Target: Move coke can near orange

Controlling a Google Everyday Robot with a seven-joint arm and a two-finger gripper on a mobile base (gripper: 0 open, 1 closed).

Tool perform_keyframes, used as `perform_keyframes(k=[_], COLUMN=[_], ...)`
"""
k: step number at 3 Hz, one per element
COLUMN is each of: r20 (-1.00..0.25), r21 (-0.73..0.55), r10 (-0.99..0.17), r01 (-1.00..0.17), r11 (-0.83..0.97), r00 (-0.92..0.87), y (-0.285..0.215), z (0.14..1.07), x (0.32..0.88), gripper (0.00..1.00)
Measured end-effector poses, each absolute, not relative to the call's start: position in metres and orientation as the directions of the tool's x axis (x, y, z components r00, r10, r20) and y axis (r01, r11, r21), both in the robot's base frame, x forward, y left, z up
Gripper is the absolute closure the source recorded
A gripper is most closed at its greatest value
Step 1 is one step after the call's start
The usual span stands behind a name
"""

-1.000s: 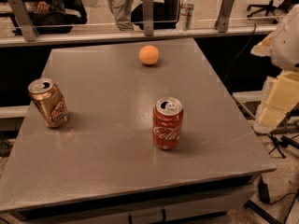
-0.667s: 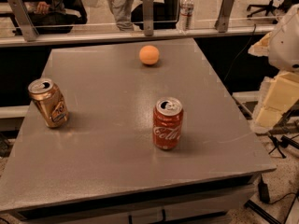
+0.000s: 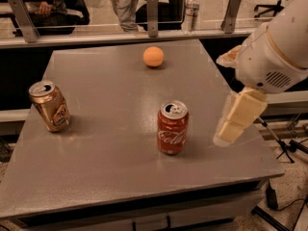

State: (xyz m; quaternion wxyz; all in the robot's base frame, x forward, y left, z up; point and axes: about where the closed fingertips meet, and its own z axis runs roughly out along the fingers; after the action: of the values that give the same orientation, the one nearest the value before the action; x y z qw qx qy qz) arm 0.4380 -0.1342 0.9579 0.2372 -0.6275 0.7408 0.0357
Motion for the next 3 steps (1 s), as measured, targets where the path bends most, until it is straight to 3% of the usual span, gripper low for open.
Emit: perform_keyframes(k=[3], r20=[-0.493], r21=[-0.196], r10=[-0.870], r01=[-0.973], r11=[0.121], r00=[-0.009], y=[-0.063], z=[0.927], x=[0.427], gripper=[0.00])
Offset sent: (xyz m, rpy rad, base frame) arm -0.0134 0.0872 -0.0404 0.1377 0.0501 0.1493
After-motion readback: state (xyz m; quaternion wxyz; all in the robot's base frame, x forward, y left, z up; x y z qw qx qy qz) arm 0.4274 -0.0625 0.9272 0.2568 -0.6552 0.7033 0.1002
